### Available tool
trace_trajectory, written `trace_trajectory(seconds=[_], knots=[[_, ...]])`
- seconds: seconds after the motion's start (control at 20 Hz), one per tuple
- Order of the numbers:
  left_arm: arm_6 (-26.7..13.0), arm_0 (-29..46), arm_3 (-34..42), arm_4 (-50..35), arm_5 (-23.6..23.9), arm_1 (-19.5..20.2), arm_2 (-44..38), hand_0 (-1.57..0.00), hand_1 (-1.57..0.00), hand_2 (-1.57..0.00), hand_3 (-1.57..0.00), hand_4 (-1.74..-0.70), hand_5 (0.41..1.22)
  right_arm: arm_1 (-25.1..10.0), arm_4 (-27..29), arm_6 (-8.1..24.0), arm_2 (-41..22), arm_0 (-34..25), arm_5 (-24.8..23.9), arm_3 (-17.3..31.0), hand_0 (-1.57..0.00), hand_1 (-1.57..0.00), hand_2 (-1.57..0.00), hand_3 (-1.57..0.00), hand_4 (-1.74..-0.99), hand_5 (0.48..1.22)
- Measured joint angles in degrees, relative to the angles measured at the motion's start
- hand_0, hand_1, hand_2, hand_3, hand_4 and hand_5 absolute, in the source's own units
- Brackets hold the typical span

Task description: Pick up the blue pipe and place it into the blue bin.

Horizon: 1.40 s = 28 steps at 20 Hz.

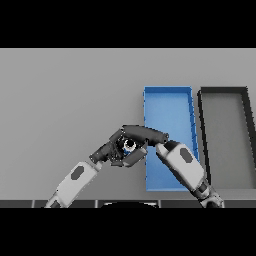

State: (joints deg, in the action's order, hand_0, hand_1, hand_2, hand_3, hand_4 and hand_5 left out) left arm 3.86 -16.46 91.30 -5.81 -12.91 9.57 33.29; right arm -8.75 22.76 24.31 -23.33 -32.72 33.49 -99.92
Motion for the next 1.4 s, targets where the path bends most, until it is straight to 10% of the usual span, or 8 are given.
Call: trace_trajectory(seconds=[0.2,0.45,0.55,0.85,1.1,1.4], knots=[[-0.2,0.5,0.0,-2.2,-0.5,-1.0,-0.8,-1.43,-1.42,-1.42,-0.59,-1.72,1.214,1.2,-3.1,-4.2,-0.2,1.3,-1.1,-0.5,-1.42,-1.43,-1.43,-1.38,-1.456,1.01],[-1.0,-0.8,0.3,-1.2,0.2,0.3,0.1,-1.5,-1.36,-1.52,-0.51,-1.73,1.219,2.2,-5.7,-5.5,0.5,2.2,0.7,-1.6,-1.52,-1.52,-1.52,-1.51,-1.473,1.152],[1.4,-0.9,-0.5,-0.5,-0.3,0.8,0.2,-1.41,-1.19,-1.24,-0.52,-1.54,1.219,3.4,-3.9,-3.1,0.7,2.7,1.0,-1.7,-1.54,-1.54,-1.54,-1.53,-1.477,1.177],[1.1,-1.7,-1.3,2.0,-6.3,2.6,0.0,-0.4,-0.33,-0.33,-0.14,-1.05,1.118,4.8,-4.8,-0.8,1.9,3.6,2.4,-2.9,-1.56,-1.56,-1.56,-1.56,-1.483,1.209],[-0.3,-1.5,-1.6,5.0,-4.5,2.3,-0.8,-0.13,-0.11,-0.11,-0.04,-0.85,0.794,7.7,-6.4,-0.8,3.5,3.9,3.9,-2.8,-1.57,-1.57,-1.57,-1.57,-1.484,1.217],[-2.7,-1.2,-2.4,4.4,-3.3,1.2,-1.3,-0.03,-0.03,-0.03,-0.01,-0.85,0.623,8.7,-7.6,-2.5,5.0,4.6,4.4,-3.7,-1.57,-1.57,-1.57,-1.57,-1.488,1.22]])
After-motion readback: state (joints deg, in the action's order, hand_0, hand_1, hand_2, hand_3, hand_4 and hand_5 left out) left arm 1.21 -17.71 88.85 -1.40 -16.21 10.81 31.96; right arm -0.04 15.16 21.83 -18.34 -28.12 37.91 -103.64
